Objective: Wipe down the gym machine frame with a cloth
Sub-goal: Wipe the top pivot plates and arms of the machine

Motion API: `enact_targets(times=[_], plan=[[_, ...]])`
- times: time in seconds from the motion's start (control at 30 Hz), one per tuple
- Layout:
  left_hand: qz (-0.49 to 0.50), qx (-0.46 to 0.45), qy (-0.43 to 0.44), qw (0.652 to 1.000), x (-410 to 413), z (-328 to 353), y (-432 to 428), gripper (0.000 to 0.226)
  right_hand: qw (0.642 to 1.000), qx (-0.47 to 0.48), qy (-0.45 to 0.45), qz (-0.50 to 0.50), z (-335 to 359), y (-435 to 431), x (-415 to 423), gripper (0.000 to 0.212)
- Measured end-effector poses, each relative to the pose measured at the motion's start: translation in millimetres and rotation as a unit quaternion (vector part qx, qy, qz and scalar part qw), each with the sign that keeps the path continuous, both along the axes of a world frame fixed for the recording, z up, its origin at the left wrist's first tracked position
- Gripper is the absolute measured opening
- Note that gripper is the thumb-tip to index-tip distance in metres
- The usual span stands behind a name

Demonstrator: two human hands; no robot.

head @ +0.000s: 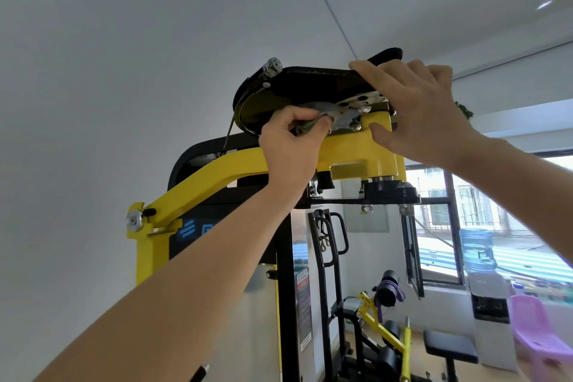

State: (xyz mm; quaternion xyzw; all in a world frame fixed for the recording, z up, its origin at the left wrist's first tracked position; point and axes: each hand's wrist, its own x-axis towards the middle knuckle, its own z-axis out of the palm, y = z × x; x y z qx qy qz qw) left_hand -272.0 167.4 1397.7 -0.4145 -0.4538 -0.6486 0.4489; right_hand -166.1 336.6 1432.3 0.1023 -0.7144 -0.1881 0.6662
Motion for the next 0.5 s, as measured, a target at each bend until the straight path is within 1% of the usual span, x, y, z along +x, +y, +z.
enact_targets(times=[0.13, 0.2, 0.27, 0.4, 0.5], plan=[[0.084, -0.032, -0.004, 0.996, -30, -6, -4, 0.011, 0.999, 0.022, -0.034, -0.011, 7, 10, 6, 0.09], [0.125, -0.04, -0.02, 0.991, -43, -8, -7, 0.011, 0.998, 0.03, -0.048, 0.002, 11, 12, 9, 0.089], [0.154, -0.041, -0.017, 0.987, -49, -10, -6, 0.011, 0.998, 0.034, -0.047, 0.007, 13, 15, 11, 0.084], [0.14, -0.065, 0.028, 0.988, -35, -13, 10, 0.01, 1.0, 0.002, -0.01, 0.009, 8, 34, 18, 0.075], [0.119, -0.117, 0.089, 0.982, -13, -18, 36, 0.012, 0.999, -0.02, -0.024, 0.028, 0, 49, 21, 0.079]])
